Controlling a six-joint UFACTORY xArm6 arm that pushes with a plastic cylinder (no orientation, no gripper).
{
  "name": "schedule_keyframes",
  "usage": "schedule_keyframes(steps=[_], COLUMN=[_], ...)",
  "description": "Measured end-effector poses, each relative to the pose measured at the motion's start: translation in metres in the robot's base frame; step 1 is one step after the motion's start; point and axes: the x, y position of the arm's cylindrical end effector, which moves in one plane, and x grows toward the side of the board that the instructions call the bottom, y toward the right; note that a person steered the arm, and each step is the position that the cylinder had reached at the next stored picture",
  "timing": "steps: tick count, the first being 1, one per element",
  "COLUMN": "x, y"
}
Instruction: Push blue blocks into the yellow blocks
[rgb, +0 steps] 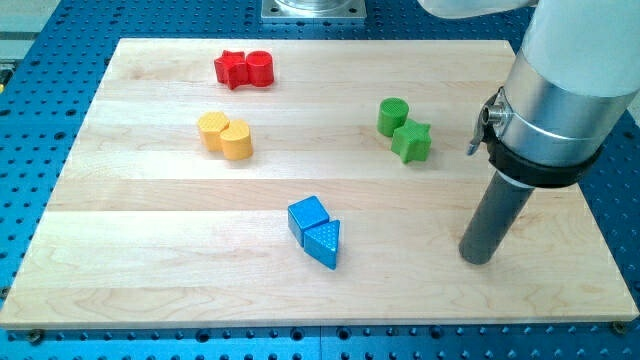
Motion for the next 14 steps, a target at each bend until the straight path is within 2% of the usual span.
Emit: schedule_keyframes(steps=[2, 4, 5, 6, 7, 8, 9, 11, 12, 13, 14], x=[0.001, 0.029, 0.013, 0.029, 0.018, -0.011, 0.057, 0.024, 0.006, 0.050, 0.023], y=[0.000, -0.036, -0.082, -0.091, -0.106, -0.130, -0.108, -0.179, -0.188, -0.142, -0.126])
